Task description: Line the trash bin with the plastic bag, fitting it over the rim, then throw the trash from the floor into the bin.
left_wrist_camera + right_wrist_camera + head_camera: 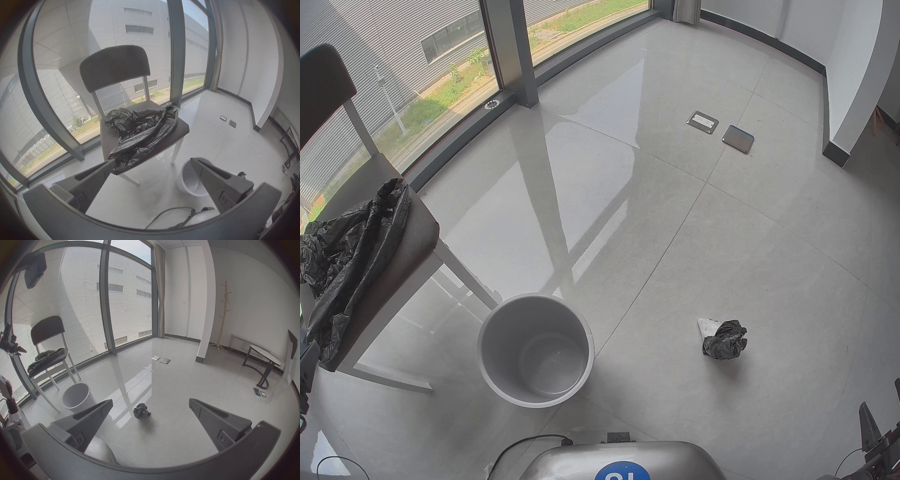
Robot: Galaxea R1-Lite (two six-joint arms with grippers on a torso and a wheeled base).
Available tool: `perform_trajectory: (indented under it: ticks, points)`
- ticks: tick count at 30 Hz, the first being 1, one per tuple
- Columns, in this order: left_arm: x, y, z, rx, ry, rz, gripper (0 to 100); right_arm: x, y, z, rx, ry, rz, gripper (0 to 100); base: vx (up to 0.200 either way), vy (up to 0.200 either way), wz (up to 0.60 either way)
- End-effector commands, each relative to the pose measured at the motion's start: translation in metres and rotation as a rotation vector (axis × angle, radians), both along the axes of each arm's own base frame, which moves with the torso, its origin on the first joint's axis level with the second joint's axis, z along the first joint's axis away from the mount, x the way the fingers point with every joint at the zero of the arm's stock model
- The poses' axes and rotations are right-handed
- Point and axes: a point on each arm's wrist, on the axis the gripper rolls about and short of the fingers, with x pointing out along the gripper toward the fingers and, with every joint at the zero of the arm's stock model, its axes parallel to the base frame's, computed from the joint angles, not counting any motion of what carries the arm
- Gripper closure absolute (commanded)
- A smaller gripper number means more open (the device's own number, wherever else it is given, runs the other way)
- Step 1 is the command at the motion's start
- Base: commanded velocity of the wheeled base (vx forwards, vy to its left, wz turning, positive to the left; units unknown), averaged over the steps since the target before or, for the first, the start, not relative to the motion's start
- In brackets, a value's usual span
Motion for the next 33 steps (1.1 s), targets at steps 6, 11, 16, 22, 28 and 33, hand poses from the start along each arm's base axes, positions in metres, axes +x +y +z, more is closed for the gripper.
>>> perform_trajectory:
  ticks: [6, 11, 16, 22, 28, 33]
  points:
    - [-0.012, 0.001, 0.024, -0.006, 0.117, 0.014, 0, 0.003, 0.0, -0.003, -0.004, 0.042, 0.004, 0, 0.0, 0.0, 0.0]
    - [-0.03, 0.002, 0.023, -0.001, 0.114, 0.002, 0, 0.004, 0.0, -0.003, -0.001, 0.054, 0.013, 0, 0.0, 0.0, 0.0]
    - [-0.047, 0.006, 0.027, -0.006, 0.188, -0.085, 0, 0.004, 0.0, -0.004, -0.001, 0.046, 0.016, 0, 0.0, 0.0, 0.0]
    - [-0.05, 0.008, 0.016, -0.003, 0.21, -0.106, 0, 0.004, 0.0, -0.004, -0.001, 0.045, 0.015, 0, 0.0, 0.0, 0.0]
    - [-0.052, 0.008, 0.008, -0.007, 0.197, -0.118, 0, 0.003, 0.0, -0.004, -0.001, 0.04, 0.012, 0, 0.0, 0.0, 0.0]
    - [-0.058, 0.009, 0.006, 0.007, 0.2, -0.11, 0, 0.002, 0.0, -0.004, 0.005, 0.017, 0.007, 0, 0.0, 0.0, 0.0]
